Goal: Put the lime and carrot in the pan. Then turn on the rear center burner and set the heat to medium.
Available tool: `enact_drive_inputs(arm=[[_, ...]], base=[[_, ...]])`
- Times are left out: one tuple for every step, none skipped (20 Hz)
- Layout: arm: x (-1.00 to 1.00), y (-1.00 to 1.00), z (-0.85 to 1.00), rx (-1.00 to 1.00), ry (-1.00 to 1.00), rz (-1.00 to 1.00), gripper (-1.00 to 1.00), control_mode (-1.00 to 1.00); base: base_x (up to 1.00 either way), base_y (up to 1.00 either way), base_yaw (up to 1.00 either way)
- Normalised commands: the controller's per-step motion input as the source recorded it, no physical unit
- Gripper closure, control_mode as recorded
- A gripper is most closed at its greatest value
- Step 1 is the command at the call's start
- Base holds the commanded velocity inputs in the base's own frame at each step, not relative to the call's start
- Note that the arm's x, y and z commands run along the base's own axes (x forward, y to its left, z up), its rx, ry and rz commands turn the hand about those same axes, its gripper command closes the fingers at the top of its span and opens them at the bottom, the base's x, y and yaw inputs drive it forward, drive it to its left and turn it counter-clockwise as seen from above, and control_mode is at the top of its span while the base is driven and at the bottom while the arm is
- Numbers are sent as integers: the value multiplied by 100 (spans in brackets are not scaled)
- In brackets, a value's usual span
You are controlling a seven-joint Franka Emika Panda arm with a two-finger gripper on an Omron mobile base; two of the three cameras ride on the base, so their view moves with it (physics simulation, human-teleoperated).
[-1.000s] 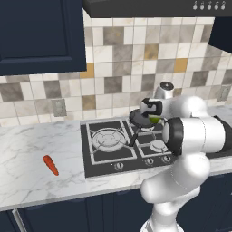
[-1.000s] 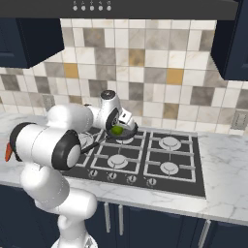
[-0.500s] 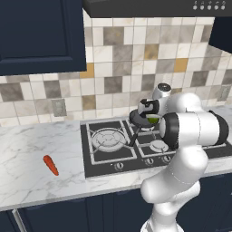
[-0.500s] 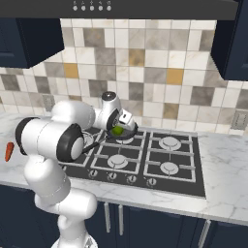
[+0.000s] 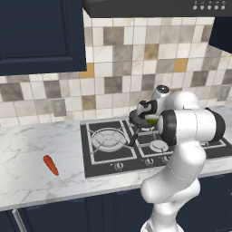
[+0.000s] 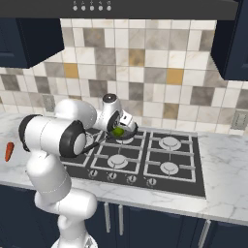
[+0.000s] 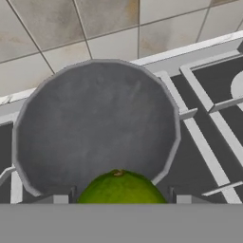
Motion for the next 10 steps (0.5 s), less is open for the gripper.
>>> enact_drive_inputs(arm=[[0,0,-11,0,-1,0,100,-100],[0,0,-5,0,-1,0,100,-100],[0,0,0,0,0,0,100,-100],[0,0,0,0,0,0,100,-100],[0,0,0,0,0,0,100,-100],[0,0,0,0,0,0,100,-100],[0,0,0,0,0,0,100,-100],[0,0,0,0,0,0,100,-100],[11,0,0,0,0,0,100,-100],[29,0,0,0,0,0,100,-100]], base=[[0,0,0],[0,0,0],[0,0,0],[0,0,0],[0,0,0],[0,0,0],[0,0,0],[0,0,0],[0,0,0],[0,0,0]])
